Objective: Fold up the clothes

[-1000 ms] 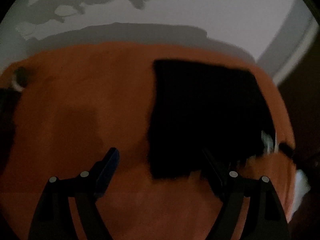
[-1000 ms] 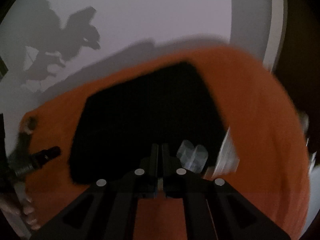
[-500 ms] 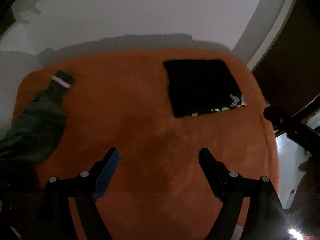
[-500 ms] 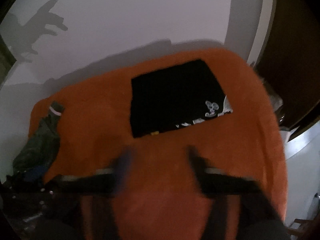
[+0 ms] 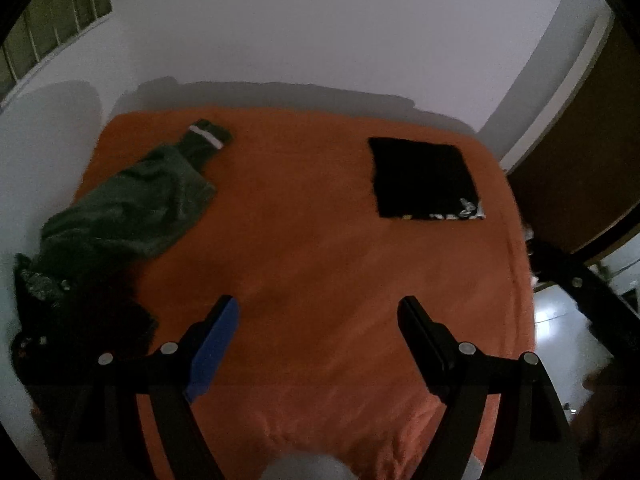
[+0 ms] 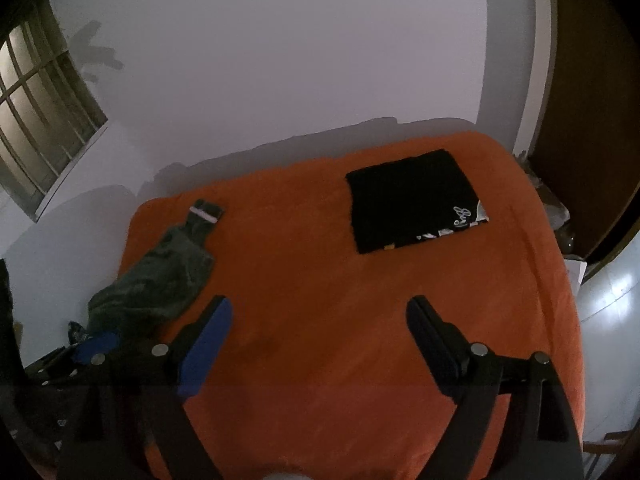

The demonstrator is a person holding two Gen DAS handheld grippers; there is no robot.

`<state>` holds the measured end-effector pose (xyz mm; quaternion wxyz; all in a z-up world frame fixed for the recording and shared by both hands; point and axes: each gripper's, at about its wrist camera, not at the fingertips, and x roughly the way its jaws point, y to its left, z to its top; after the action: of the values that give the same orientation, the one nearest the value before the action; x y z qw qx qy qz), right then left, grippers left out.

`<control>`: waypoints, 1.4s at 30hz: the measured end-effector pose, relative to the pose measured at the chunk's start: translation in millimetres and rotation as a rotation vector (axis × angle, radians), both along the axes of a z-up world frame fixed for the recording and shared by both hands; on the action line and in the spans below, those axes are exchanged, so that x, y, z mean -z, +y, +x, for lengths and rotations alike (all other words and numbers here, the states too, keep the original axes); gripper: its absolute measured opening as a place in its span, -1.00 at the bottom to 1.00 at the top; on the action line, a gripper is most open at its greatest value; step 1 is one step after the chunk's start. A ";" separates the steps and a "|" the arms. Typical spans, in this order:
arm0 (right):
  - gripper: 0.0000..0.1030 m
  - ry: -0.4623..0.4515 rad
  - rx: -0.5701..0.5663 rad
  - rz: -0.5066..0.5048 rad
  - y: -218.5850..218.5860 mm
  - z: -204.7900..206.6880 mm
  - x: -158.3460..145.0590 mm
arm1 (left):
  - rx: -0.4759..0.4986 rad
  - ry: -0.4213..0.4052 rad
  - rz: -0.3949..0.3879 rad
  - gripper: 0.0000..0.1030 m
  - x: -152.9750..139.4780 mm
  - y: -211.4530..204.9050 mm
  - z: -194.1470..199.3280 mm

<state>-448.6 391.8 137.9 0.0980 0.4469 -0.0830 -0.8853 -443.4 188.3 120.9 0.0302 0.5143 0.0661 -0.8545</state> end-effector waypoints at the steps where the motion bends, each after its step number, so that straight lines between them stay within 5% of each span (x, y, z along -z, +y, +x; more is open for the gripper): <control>1: 0.72 0.017 0.003 0.006 -0.9 4.0 -0.5 | 0.023 0.010 -0.030 0.60 0.6 6.9 -0.2; 4: 0.91 0.061 0.001 0.042 -2.0 11.3 6.3 | 0.071 0.053 -0.086 0.60 4.5 23.9 1.7; 10: 0.95 0.083 0.005 0.123 9.3 36.7 48.5 | 0.072 0.066 -0.058 0.60 55.2 42.3 23.5; 14: 0.95 0.152 0.017 0.065 31.0 79.3 83.5 | 0.045 0.085 0.007 0.60 90.9 41.0 67.8; 18: 0.95 0.210 0.057 0.044 44.4 136.3 111.9 | 0.079 0.083 -0.008 0.60 119.2 37.7 128.7; 20: 0.95 0.199 0.053 0.036 48.9 166.1 124.4 | 0.088 0.129 -0.042 0.60 120.9 36.0 161.4; 23: 0.95 0.153 0.020 0.035 50.6 200.3 138.2 | 0.146 0.088 -0.069 0.60 129.1 41.7 199.8; 27: 0.95 0.113 0.010 0.056 41.3 217.5 137.8 | 0.113 0.092 0.040 0.60 129.1 33.7 212.8; 42: 0.95 0.128 -0.023 0.134 0.4 279.3 74.0 | 0.054 0.180 0.009 0.60 59.0 18.2 276.2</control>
<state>-169.2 392.1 63.9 0.0829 0.3960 -0.0120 -0.9144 -167.2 206.5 61.8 -0.0011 0.4372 0.0588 -0.8974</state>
